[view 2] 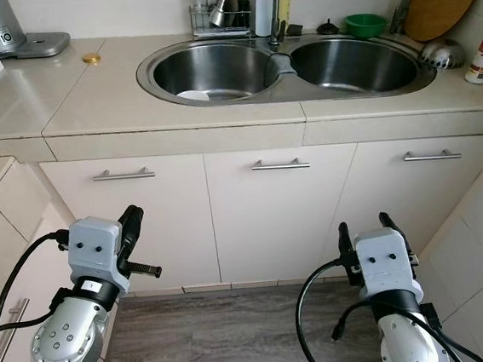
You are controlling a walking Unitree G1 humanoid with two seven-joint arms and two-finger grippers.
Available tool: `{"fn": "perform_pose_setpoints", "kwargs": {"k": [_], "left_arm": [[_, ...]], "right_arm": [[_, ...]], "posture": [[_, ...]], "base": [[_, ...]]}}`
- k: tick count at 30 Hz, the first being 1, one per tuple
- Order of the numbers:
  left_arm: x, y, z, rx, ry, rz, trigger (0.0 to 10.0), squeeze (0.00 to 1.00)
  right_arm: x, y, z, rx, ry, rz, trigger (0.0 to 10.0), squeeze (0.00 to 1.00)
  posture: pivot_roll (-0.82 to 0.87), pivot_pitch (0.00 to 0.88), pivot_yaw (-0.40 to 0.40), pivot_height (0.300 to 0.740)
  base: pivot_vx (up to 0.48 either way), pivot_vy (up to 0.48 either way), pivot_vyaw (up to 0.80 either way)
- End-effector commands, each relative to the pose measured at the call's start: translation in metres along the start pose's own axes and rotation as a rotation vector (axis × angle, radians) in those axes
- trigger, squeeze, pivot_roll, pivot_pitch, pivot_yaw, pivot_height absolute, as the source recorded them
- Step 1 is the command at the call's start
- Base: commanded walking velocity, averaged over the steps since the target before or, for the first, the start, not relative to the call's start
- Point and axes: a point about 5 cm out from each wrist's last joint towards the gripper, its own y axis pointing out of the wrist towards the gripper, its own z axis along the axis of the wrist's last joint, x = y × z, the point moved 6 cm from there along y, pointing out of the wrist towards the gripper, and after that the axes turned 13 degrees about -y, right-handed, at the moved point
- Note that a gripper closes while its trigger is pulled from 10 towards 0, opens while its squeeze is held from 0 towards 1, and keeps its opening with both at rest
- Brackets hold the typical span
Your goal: Kitchen organization
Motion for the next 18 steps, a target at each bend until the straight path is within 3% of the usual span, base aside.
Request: {"fn": "perform_pose_setpoints", "kwargs": {"k": [1,5,8,18], "left_arm": [[0.0432,0.0211,-0.0366,-0.18,-0.04,-0.279,10.0,0.0],[0.0431,0.021,-0.0364,-0.179,-0.041,-0.279,10.0,0.0],[0.0457,0.0198,-0.0269,-0.138,-0.035,-0.287,10.0,0.0],[0.0461,0.0213,-0.0278,-0.14,-0.032,-0.303,10.0,0.0]], "right_arm": [[-0.0328,-0.0046,-0.0022,-0.011,0.17,0.154,10.0,0.0],[-0.033,-0.0045,-0.0021,-0.011,0.17,0.154,10.0,0.0],[-0.027,-0.0041,0.0046,0.016,0.118,0.115,10.0,0.0],[-0.0276,-0.0047,0.005,0.021,0.119,0.121,10.0,0.0]], "posture": [[0.11,0.0,-0.097,0.74],[0.12,0.0,-0.098,0.74],[0.11,0.0,-0.097,0.74],[0.1,0.0,-0.095,0.74]], "base": [[0.0,0.0,0.0],[0.0,0.0,0.0],[0.0,0.0,0.0],[0.0,0.0,0.0]]}}
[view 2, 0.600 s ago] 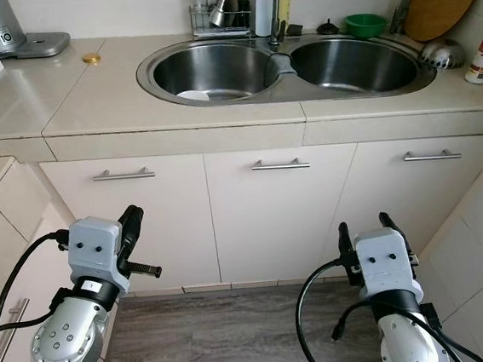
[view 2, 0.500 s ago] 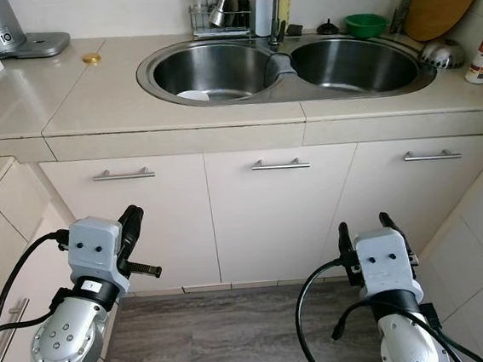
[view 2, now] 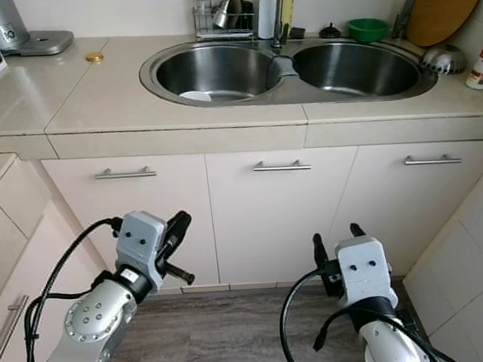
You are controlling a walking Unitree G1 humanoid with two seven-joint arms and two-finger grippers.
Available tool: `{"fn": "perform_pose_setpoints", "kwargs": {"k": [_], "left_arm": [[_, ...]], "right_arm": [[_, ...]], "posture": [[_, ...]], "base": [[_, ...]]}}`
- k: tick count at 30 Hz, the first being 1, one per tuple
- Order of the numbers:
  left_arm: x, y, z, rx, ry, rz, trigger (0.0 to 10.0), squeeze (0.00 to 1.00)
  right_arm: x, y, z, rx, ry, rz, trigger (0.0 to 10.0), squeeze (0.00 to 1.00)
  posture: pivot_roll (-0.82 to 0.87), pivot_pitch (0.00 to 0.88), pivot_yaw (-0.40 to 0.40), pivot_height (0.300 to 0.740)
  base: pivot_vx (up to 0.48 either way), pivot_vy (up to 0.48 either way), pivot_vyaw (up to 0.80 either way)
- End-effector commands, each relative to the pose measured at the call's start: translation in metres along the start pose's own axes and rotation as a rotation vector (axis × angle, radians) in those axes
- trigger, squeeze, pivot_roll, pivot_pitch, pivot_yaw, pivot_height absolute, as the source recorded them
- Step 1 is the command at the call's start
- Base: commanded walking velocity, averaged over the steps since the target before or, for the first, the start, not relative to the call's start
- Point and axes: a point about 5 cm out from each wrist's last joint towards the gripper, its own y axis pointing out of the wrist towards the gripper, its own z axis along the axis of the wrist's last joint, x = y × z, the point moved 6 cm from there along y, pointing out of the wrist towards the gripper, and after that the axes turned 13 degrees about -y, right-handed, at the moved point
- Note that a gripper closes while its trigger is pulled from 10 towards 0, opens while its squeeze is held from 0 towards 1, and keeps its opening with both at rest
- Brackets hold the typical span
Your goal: Kitchen organization
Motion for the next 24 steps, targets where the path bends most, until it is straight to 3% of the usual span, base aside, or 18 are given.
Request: {"fn": "perform_pose_setpoints", "kwargs": {"k": [1,3,8,11,14,19,24], "left_arm": [[0.001,0.001,0.0,-0.002,0.002,-0.01,10.0,0.0],[-0.001,0.0,0.005,0.017,0.04,-0.003,10.0,0.0],[-0.016,-0.004,0.022,0.105,0.125,0.092,10.0,0.0],[-0.025,-0.007,0.038,0.207,0.15,0.178,10.0,0.0],[-0.024,-0.005,0.036,0.18,0.153,0.179,10.0,0.0],[-0.016,-0.001,0.022,0.127,0.0,0.105,10.0,0.0],[-0.012,0.001,0.019,0.119,0.005,0.085,10.0,0.0]], "right_arm": [[0.005,-0.001,0.003,0.015,-0.003,-0.014,10.0,0.0],[0.011,-0.001,0.005,0.029,-0.034,-0.044,10.0,0.0],[0.038,0.001,0.014,0.085,-0.241,-0.192,10.0,0.0],[0.046,0.001,0.017,0.087,-0.282,-0.246,10.0,0.0],[0.054,0.002,0.003,0.016,-0.211,-0.288,10.0,0.0],[0.056,0.003,-0.008,-0.038,-0.063,-0.293,10.0,0.0],[0.047,0.004,-0.01,-0.057,-0.031,-0.258,10.0,0.0]], "posture": [[0.1,0.0,-0.095,0.74],[0.1,0.0,-0.095,0.74],[0.11,0.0,-0.096,0.74],[0.11,0.0,-0.096,0.74],[0.11,0.0,-0.098,0.74],[0.11,0.0,-0.095,0.74],[0.11,0.0,-0.091,0.74]], "base": [[0.0,0.0,0.0],[0.0,0.0,0.0],[0.0,0.0,0.0],[0.0,0.0,0.0],[0.0,0.0,0.0],[0.0,0.0,0.0],[0.0,0.07,0.0]]}}
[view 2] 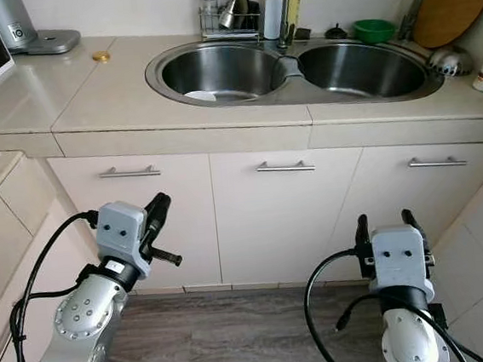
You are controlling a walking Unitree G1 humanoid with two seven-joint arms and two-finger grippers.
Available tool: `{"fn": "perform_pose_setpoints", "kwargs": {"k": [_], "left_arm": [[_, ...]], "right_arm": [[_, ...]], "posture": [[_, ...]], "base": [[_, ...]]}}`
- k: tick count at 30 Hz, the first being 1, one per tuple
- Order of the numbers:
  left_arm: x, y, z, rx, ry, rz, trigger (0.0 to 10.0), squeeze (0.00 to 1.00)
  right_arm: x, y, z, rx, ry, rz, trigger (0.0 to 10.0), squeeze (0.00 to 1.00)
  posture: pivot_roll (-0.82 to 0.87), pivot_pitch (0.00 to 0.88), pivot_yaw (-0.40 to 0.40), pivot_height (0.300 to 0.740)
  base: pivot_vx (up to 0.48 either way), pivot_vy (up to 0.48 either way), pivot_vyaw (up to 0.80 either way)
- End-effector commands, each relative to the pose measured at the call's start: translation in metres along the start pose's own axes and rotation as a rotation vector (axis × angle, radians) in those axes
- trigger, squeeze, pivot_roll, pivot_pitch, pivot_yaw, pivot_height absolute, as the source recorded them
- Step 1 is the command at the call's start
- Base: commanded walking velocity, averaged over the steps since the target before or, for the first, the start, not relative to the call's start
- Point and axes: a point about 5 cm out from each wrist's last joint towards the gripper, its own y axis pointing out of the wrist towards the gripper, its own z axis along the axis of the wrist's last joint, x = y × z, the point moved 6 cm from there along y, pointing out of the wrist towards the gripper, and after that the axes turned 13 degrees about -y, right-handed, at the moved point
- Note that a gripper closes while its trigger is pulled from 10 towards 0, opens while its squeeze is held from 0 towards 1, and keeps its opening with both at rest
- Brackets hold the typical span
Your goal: Kitchen organization
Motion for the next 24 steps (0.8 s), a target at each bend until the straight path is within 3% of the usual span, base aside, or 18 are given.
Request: {"fn": "perform_pose_setpoints", "kwargs": {"k": [1,8,15,24], "left_arm": [[0.01,0.002,-0.008,-0.033,-0.02,-0.044,10.0,0.0],[0.013,0.003,-0.009,-0.052,-0.03,-0.078,10.0,0.0],[0.013,0.006,-0.006,-0.032,-0.021,-0.085,10.0,0.0],[0.012,0.01,-0.003,-0.013,0.029,-0.086,10.0,0.0]], "right_arm": [[-0.004,0.001,-0.003,-0.026,0.051,0.025,10.0,0.0],[0.004,0.003,-0.008,-0.051,0.055,0.017,10.0,0.0],[0.008,0.005,-0.005,-0.045,0.059,-0.004,10.0,0.0],[0.028,0.007,-0.011,-0.076,0.017,-0.104,10.0,0.0]], "posture": [[0.1,0.0,-0.091,0.74],[0.1,0.0,-0.093,0.74],[0.1,0.0,-0.094,0.74],[0.1,0.0,-0.095,0.74]], "base": [[0.0,0.48,0.0],[0.0,0.48,-0.06],[0.0,0.48,-0.8],[0.0,0.0,-0.8]]}}
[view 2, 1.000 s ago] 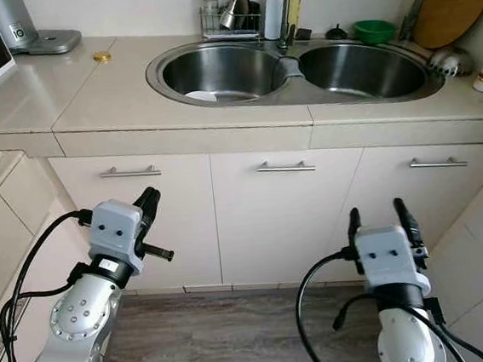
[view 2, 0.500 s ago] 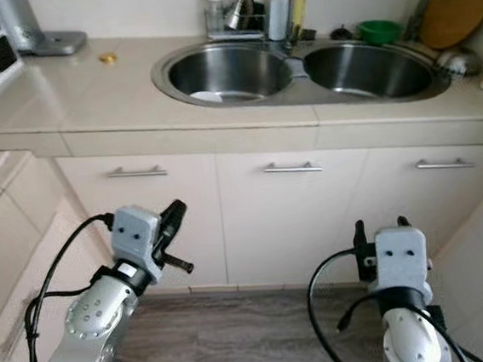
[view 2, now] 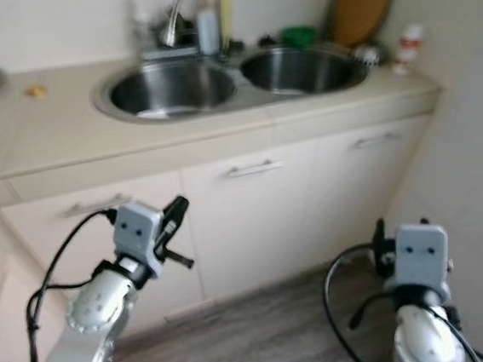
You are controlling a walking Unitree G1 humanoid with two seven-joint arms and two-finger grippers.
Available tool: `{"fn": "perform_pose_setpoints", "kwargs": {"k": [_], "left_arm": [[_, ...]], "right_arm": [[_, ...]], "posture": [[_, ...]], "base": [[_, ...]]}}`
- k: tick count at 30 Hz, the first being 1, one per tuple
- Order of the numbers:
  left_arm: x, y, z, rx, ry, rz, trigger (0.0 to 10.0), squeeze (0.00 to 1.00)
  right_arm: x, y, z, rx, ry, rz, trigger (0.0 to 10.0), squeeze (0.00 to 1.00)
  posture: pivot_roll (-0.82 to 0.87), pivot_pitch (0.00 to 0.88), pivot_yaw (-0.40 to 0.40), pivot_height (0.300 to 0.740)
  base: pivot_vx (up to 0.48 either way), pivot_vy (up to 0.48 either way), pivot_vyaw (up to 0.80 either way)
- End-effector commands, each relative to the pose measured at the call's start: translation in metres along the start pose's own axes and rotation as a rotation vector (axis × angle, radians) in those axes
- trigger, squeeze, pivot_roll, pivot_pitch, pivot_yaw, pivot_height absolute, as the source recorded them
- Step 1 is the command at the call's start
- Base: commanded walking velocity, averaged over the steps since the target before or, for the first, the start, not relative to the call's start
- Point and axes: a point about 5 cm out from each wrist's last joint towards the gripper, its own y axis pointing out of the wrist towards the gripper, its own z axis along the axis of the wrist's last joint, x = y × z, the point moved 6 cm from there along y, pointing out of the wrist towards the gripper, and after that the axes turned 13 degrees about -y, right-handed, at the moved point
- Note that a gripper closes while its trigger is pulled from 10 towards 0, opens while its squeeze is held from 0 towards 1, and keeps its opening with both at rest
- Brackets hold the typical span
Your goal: Kitchen organization
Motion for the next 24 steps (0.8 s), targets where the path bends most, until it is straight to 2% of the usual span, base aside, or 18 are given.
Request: {"fn": "perform_pose_setpoints", "kwargs": {"k": [1,5,7,12,15,21,24], "left_arm": [[0.008,0.004,0.002,0.013,0.011,-0.027,10.0,0.0],[0.008,0.004,0.004,0.027,-0.002,-0.036,10.0,0.0],[0.008,0.005,0.007,0.046,-0.03,-0.04,10.0,0.0],[0.008,0.007,0.007,0.049,-0.024,-0.038,10.0,0.0],[0.014,0.008,0.013,0.084,-0.058,-0.06,10.0,0.0],[0.014,0.009,0.008,0.062,-0.037,-0.055,10.0,0.0],[0.013,0.01,0.008,0.066,0.007,-0.043,10.0,0.0]], "right_arm": [[0.014,0.001,0.0,-0.006,-0.029,-0.056,10.0,0.0],[0.017,0.001,-0.002,-0.013,-0.047,-0.07,10.0,0.0],[0.018,0.001,-0.002,-0.01,-0.057,-0.076,10.0,0.0],[0.017,0.002,0.001,0.006,-0.073,-0.079,10.0,0.0],[0.018,0.002,0.003,0.013,-0.077,-0.084,10.0,0.0],[0.019,0.003,0.005,0.021,-0.088,-0.093,10.0,0.0],[0.024,0.003,0.004,0.009,-0.093,-0.121,10.0,0.0]], "posture": [[0.1,0.0,-0.095,0.74],[0.09,0.0,-0.094,0.74],[0.09,0.0,-0.093,0.74],[0.09,0.0,-0.093,0.74],[0.09,0.0,-0.092,0.74],[0.09,0.0,-0.091,0.74],[0.09,0.0,-0.089,0.74]], "base": [[0.0,0.0,-0.79],[0.0,0.0,-0.79],[0.48,0.0,-0.79],[0.48,0.0,-0.79],[0.0,0.0,-0.78],[0.0,0.0,-0.78],[0.0,0.0,-0.78]]}}
